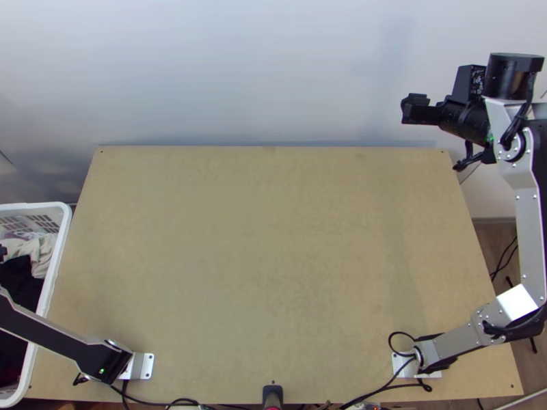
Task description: Fold the t-shirt
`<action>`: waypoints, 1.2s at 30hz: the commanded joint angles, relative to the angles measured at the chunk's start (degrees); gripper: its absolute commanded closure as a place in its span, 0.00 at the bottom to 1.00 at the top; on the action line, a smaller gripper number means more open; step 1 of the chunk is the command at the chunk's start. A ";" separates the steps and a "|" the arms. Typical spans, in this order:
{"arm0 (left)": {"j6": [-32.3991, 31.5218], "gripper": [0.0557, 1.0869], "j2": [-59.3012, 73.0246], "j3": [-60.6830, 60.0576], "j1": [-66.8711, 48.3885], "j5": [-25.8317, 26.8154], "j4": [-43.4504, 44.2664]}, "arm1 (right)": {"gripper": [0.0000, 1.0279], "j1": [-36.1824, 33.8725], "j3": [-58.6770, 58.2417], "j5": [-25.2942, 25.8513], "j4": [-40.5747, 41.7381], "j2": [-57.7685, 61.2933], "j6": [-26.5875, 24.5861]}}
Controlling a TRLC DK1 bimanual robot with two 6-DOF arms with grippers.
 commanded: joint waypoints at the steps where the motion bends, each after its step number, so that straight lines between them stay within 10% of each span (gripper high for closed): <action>1: 2.90 0.10 4.73 5.70 0.89 -2.16 0.00 | 0.05 0.74 -0.14 0.28 -0.26 -0.81 -0.05; 12: 6.15 0.24 9.13 7.72 2.83 -1.55 -5.36 | 0.05 0.83 0.12 1.69 -0.26 -1.95 -0.58; 17: 6.15 0.67 9.30 7.46 2.91 -0.14 -5.36 | 0.05 0.83 -0.14 2.13 -0.26 -2.74 -0.76; 23: 5.10 0.96 9.48 6.67 3.09 0.65 -5.36 | 0.05 0.83 -0.23 3.10 -0.26 -3.27 -1.20; 36: -3.34 0.96 -5.11 12.91 2.30 24.91 -35.77 | 0.05 1.36 -0.23 3.10 -0.26 -3.45 -1.29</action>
